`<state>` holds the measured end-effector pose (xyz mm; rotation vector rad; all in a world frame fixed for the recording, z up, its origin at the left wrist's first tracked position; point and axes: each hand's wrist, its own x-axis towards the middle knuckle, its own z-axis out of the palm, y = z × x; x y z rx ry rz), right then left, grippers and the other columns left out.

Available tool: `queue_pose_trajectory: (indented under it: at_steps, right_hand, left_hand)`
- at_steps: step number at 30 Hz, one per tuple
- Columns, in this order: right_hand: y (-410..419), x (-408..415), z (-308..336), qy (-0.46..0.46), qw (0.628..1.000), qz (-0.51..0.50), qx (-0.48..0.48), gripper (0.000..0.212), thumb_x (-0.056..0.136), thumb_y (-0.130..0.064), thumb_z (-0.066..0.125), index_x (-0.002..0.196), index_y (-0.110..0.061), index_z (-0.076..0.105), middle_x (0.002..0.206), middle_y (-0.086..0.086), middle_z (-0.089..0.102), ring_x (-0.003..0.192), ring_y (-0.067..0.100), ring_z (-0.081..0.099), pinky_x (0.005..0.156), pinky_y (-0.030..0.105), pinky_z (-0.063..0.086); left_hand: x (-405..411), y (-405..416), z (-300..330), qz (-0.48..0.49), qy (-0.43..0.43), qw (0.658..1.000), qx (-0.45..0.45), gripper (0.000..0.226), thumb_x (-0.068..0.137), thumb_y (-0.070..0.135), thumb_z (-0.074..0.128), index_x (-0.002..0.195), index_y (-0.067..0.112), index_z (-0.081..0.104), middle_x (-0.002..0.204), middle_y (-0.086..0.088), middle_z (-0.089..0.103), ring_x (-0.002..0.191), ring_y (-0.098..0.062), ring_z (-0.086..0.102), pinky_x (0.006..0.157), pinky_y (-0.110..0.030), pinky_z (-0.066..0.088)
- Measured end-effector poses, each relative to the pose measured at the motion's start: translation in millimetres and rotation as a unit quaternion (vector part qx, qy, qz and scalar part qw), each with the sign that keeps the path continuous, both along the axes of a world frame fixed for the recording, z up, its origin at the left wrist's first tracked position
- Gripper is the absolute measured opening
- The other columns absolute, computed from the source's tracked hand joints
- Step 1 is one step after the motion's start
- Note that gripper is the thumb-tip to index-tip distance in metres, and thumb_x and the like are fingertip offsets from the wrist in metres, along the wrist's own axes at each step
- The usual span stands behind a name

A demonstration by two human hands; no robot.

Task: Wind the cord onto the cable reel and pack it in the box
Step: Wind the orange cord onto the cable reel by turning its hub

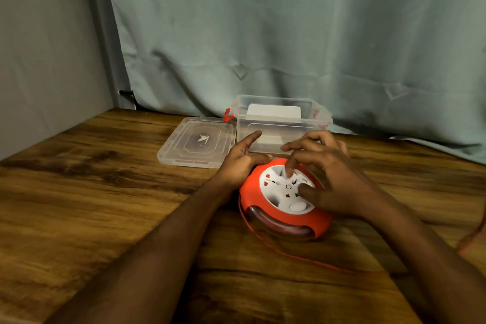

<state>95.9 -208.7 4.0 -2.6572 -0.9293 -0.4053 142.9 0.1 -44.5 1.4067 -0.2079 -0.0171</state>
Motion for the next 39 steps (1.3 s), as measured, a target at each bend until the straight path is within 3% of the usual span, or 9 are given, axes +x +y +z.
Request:
queue_pose_trajectory:
  at_steps: [2,5,9,13,20,23,27,34,39]
  right_hand:
    - [-2.1,-0.9,2.7,0.036,0.999,0.011,-0.039,0.054,0.070,-0.032,0.069,0.120,-0.053,0.062,0.160,-0.021,0.034,0.149,0.009,0.012,0.117,0.053,0.019]
    - [-4.4,-1.8,4.6,0.078,0.996,0.022,-0.040,0.068,0.065,-0.034,0.065,0.125,-0.063,0.055,0.165,-0.024,0.023,0.152,0.004,0.002,0.121,0.054,0.018]
    - [-13.1,-0.2,6.8,0.101,0.994,0.042,-0.029,0.069,0.061,-0.039,0.070,0.123,-0.067,0.057,0.167,-0.026,0.016,0.153,0.002,-0.002,0.121,0.060,0.023]
    - [-12.8,0.8,8.5,0.154,0.987,0.029,-0.025,0.066,0.069,-0.029,0.084,0.118,-0.064,0.059,0.166,-0.028,0.012,0.154,0.003,-0.007,0.123,0.059,0.024]
    - [-18.9,3.7,5.6,0.143,0.989,0.016,-0.041,0.064,0.062,-0.056,0.076,0.122,-0.069,0.056,0.164,-0.023,0.023,0.153,0.003,-0.001,0.123,0.058,0.021]
    - [-15.2,2.9,4.9,0.116,0.992,0.003,-0.049,0.058,0.055,-0.067,0.071,0.112,-0.064,0.061,0.159,-0.026,0.030,0.151,0.000,0.001,0.124,0.055,0.018]
    - [-9.0,-0.8,5.7,0.087,0.994,-0.013,-0.058,0.045,0.056,-0.065,0.082,0.093,-0.049,0.064,0.152,-0.025,0.038,0.141,-0.009,0.005,0.122,0.049,0.020]
    - [5.3,-9.9,4.8,0.031,0.998,-0.039,-0.042,0.054,0.047,-0.084,0.069,0.050,-0.031,0.057,0.134,-0.024,0.052,0.132,0.003,0.028,0.104,0.041,0.041]
    - [8.2,-7.0,0.9,0.024,0.998,-0.054,-0.034,0.060,0.052,-0.090,0.064,0.042,-0.032,0.054,0.140,-0.021,0.053,0.133,0.010,0.030,0.097,0.039,0.041]
  left_hand:
    - [-0.8,0.6,-0.6,-0.010,-0.006,1.000,0.008,0.071,0.093,-0.002,0.061,0.154,0.023,0.036,0.112,-0.024,0.073,0.098,-0.037,0.070,0.084,-0.039,0.058]
    - [-2.2,0.9,0.2,-0.041,-0.009,0.999,0.009,0.070,0.094,-0.003,0.059,0.154,0.023,0.036,0.095,-0.017,0.075,0.083,-0.027,0.072,0.077,-0.034,0.058]
    - [-4.7,1.0,1.9,-0.065,-0.011,0.998,0.020,0.070,0.094,-0.001,0.061,0.154,0.025,0.037,0.078,-0.006,0.076,0.069,-0.018,0.072,0.070,-0.030,0.056]
    - [-3.1,3.6,2.1,-0.076,-0.008,0.996,0.039,0.072,0.090,0.006,0.067,0.153,0.028,0.039,0.092,-0.012,0.077,0.083,-0.026,0.073,0.078,-0.036,0.056]
    - [-3.1,3.9,2.1,-0.077,-0.009,0.996,0.041,0.073,0.088,0.008,0.069,0.152,0.027,0.041,0.090,-0.011,0.077,0.083,-0.026,0.073,0.076,-0.035,0.057]
    - [-5.4,2.8,4.2,-0.064,-0.010,0.997,0.036,0.071,0.090,0.003,0.068,0.151,0.026,0.042,0.089,-0.010,0.077,0.080,-0.025,0.074,0.075,-0.034,0.059]
    - [-4.5,1.5,4.7,-0.054,-0.008,0.998,-0.006,0.070,0.090,-0.006,0.063,0.152,0.020,0.041,0.085,-0.013,0.075,0.076,-0.023,0.072,0.073,-0.029,0.060]
    - [-2.9,1.9,3.8,-0.048,-0.012,0.999,-0.005,0.070,0.090,-0.007,0.062,0.152,0.018,0.041,0.077,-0.007,0.076,0.072,-0.018,0.072,0.072,-0.028,0.057]
    - [-3.0,1.9,3.2,-0.035,-0.007,0.999,0.005,0.067,0.092,-0.006,0.061,0.151,0.019,0.043,0.075,-0.004,0.077,0.068,-0.016,0.073,0.067,-0.026,0.057]
